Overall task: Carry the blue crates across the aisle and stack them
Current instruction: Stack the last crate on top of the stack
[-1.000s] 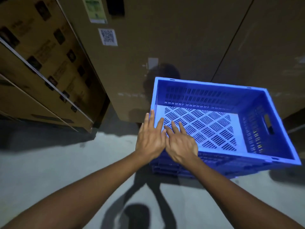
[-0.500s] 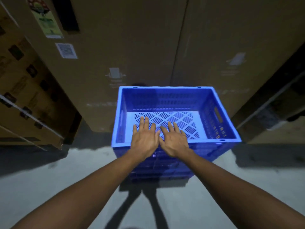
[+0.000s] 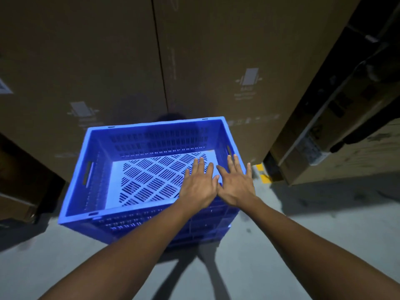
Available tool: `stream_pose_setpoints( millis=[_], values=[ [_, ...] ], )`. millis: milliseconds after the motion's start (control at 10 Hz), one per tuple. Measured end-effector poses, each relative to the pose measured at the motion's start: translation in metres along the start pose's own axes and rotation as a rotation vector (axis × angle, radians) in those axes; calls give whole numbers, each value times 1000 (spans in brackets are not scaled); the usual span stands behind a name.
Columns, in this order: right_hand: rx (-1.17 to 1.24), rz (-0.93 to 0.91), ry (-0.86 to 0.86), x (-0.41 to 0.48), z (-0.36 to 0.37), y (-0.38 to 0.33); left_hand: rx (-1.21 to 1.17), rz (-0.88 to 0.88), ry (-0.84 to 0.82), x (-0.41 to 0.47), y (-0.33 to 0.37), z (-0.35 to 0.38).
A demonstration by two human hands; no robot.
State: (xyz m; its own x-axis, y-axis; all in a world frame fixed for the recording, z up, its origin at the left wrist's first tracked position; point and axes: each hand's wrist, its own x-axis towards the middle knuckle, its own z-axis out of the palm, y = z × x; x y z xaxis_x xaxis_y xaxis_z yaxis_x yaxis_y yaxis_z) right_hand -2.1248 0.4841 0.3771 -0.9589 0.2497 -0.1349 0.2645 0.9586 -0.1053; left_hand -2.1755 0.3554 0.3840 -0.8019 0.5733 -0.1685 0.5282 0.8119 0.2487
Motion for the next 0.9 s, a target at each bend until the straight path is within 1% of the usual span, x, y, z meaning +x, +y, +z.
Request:
stream_pose_setpoints(
  millis=[100, 200, 400, 600, 700, 800, 900],
  values=[
    [15, -1, 18, 0, 2, 0, -2, -35, 1, 1, 1, 3],
    [-1, 8, 1, 2, 5, 0, -12, -36, -9, 1, -2, 5],
    [-15, 18, 45, 7, 12, 0, -14, -50, -1, 9, -5, 9],
    [-3, -11, -45, 6, 1, -2, 5, -74, 23, 2, 1, 1],
    [-10, -27, -65, -9, -4, -6, 70, -111, 26, -18, 3, -6],
    [28, -38, -55, -30, -25, -20, 94, -129, 40, -44, -3, -28],
    [92, -73, 57, -54, -58, -41, 82, -141, 137, -77, -12, -66]
  ],
)
